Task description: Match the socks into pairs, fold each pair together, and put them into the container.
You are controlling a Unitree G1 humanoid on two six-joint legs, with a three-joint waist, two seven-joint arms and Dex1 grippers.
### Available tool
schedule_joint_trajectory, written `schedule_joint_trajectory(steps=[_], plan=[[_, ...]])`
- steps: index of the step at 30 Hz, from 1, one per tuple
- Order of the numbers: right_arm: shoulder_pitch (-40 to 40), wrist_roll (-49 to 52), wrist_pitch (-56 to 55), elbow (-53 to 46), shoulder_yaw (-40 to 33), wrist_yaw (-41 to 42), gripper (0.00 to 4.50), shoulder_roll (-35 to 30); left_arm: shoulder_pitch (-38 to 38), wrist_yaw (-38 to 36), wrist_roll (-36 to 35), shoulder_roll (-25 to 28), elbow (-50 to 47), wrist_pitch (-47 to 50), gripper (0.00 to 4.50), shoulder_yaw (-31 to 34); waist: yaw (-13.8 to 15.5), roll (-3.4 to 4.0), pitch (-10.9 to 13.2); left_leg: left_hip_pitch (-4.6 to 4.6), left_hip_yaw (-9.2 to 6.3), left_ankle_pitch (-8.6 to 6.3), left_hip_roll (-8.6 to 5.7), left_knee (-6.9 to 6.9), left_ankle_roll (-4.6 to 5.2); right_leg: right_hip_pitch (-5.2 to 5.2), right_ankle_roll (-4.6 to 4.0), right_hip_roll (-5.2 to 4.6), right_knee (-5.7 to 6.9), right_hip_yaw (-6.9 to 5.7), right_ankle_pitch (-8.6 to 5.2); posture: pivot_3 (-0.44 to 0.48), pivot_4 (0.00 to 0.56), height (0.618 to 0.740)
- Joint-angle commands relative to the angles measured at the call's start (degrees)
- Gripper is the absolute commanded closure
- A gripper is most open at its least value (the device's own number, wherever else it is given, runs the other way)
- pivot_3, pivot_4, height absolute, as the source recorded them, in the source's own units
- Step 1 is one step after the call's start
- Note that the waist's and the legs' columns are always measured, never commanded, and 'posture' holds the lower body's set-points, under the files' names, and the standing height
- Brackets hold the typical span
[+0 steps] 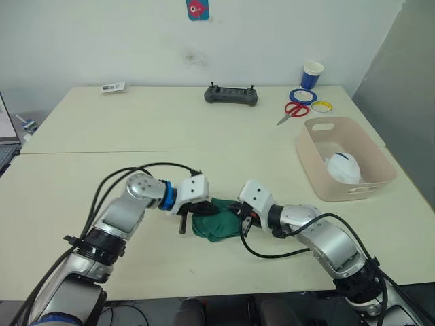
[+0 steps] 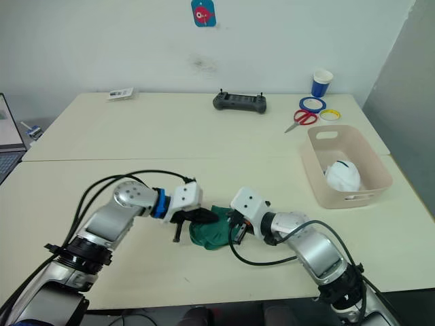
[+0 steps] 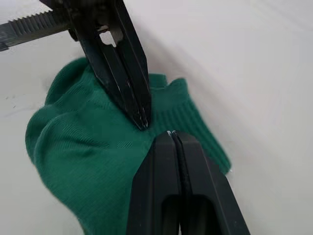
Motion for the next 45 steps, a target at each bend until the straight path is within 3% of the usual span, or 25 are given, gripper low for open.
schedule_joint_trajectory(steps=[1,10,18,27,31,36,41,45], plan=[[1.3,-1.5,-2.6,-0.3,2.2,2.6,4.44,-1.7,0.4,-0.1,1.3,0.7,0.2,-1.4,4.5,0.2,0.0,0.0,0.0,0.0,0.01,0.0,0.0,0.0,0.0,0.01,0.0,0.0,0.0,0.0,0.0,0.0,0.15,0.74],[7.4,-0.4,-2.4,-6.8,-2.3,2.9,4.44,-4.8,4.9,-1.1,1.1,5.0,-2.0,-2.3,4.5,1.5,-0.1,0.0,0.0,0.15,0.02,0.0,0.01,-0.01,0.0,0.12,0.0,0.0,0.02,0.02,0.0,0.0,0.15,0.74],[10.0,4.9,5.8,-15.8,-14.4,-2.7,4.44,-1.2,-0.9,-1.1,-4.7,2.8,-8.3,5.2,4.5,5.0,0.2,-0.04,0.0,0.05,0.0,0.0,0.0,0.02,-0.01,0.1,0.0,-0.01,0.03,-0.02,0.01,0.0,0.15,0.74],[8.6,12.6,23.8,-17.7,-19.5,-5.6,4.44,2.0,1.9,-2.4,2.9,4.6,2.1,-6.1,4.5,0.3,-0.1,-0.02,0.0,0.09,0.0,0.0,0.01,-0.01,0.0,0.07,-0.01,0.01,0.03,0.02,0.01,0.0,0.15,0.74],[6.7,17.5,32.1,-17.2,-24.0,-6.1,3.55,5.2,2.1,-2.1,4.2,4.7,5.8,-8.6,4.5,0.2,0.0,0.01,0.0,0.12,0.01,0.01,0.02,0.0,0.0,0.11,-0.06,0.0,0.04,0.01,0.04,0.0,0.15,0.74],[4.1,22.2,42.1,-15.3,-28.2,-7.1,1.72,10.3,4.1,-2.4,4.2,5.8,6.4,-9.3,4.5,0.6,-0.3,0.07,-0.1,0.2,0.0,0.04,0.04,-0.01,0.06,0.13,-0.08,0.02,0.1,0.0,0.05,0.0,0.15,0.74],[2.1,21.8,43.5,-9.5,-27.0,-9.7,0.06,14.2,7.8,-2.0,3.8,6.7,3.1,-8.5,4.5,1.4,-0.7,0.13,-0.1,0.24,0.04,0.04,0.16,-0.03,0.08,0.13,-0.09,0.11,0.11,0.02,0.06,0.0,0.15,0.74],[0.6,20.4,41.6,-4.1,-23.1,-11.1,0.02,15.8,8.9,-1.8,3.7,6.7,1.4,-7.8,4.5,1.7,-1.3,0.16,-0.2,0.27,0.07,0.04,0.3,-0.05,0.08,0.13,-0.1,0.22,0.11,0.0,0.06,0.0,0.15,0.74]])
